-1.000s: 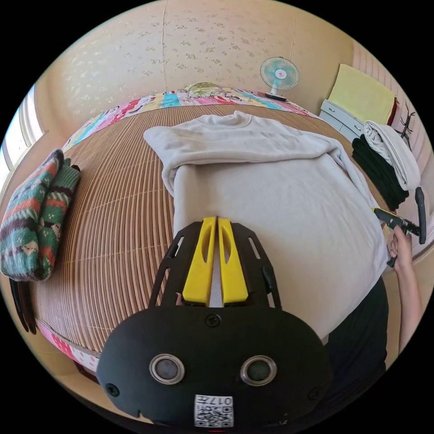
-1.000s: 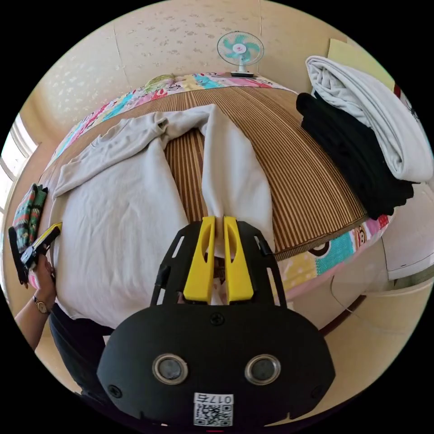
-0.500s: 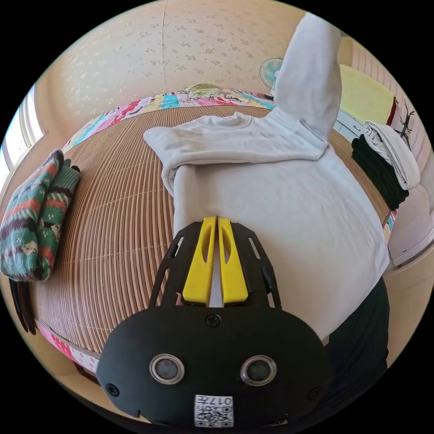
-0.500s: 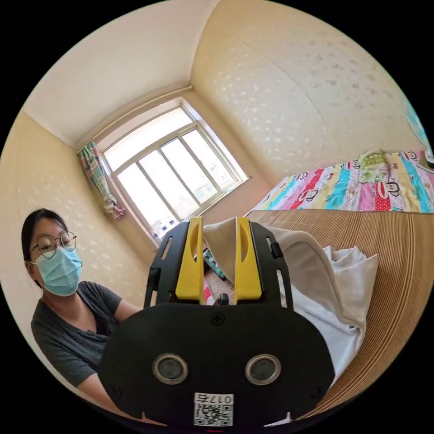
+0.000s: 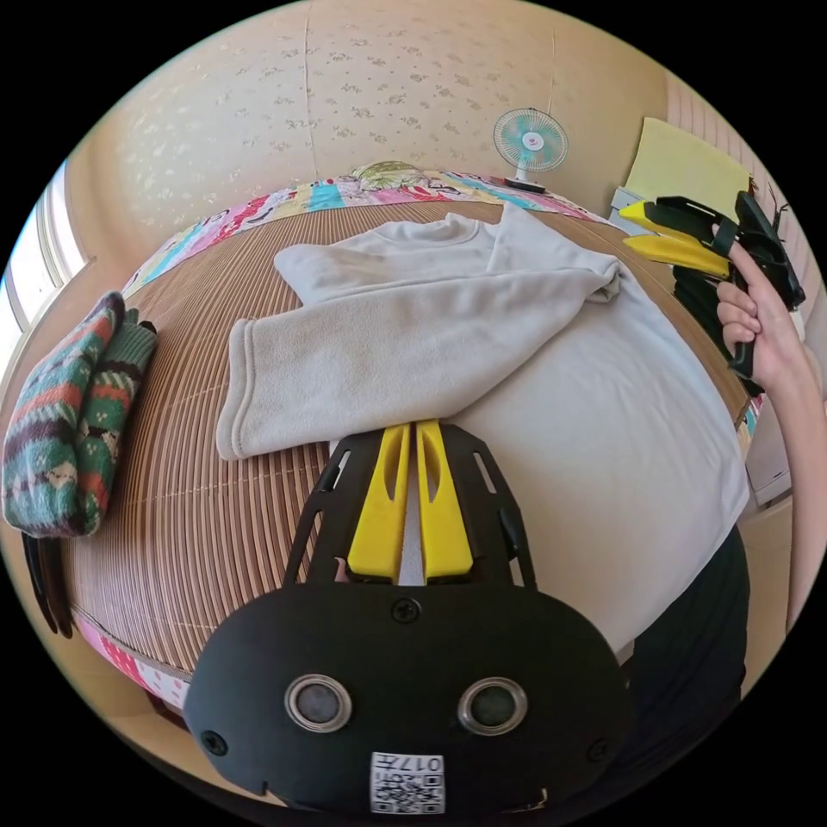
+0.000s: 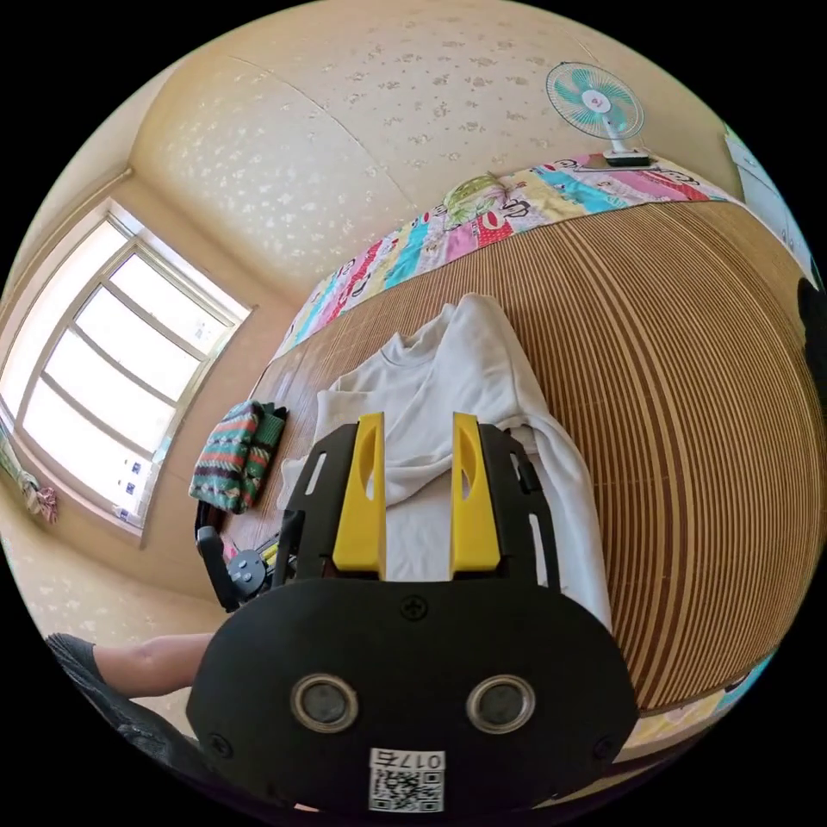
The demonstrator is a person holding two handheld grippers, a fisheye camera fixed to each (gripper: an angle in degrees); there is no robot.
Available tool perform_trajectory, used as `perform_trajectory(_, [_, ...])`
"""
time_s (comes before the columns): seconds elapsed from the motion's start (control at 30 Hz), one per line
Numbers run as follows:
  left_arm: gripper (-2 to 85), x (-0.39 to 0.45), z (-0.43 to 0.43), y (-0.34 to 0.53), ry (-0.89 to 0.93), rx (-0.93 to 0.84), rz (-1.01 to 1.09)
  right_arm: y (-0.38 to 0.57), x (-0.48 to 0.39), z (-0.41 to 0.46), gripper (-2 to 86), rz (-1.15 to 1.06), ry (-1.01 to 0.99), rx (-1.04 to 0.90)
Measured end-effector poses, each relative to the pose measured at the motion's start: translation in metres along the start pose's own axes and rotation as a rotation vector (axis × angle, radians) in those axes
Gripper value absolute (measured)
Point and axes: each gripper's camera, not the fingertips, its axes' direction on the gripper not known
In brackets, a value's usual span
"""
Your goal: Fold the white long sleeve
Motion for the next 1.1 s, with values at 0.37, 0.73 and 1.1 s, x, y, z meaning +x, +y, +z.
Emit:
perform_trajectory(0.37, [-1.0,0.003,0.004,0.001,0.003,0.003,0.0,-0.101,-0.049,0.134,3.5,-0.499,0.51,-0.218])
perform_trajectory(0.73, [-1.0,0.023,0.007,0.002,-0.024,0.009,0.015,-0.091,0.015,0.082,5.9,-0.033,0.465,0.144])
perform_trajectory(1.1, [-1.0,0.047,0.005,0.001,-0.029,0.009,0.016,-0.05,-0.209,0.213,12.8,-0.992,-0.097,-0.586])
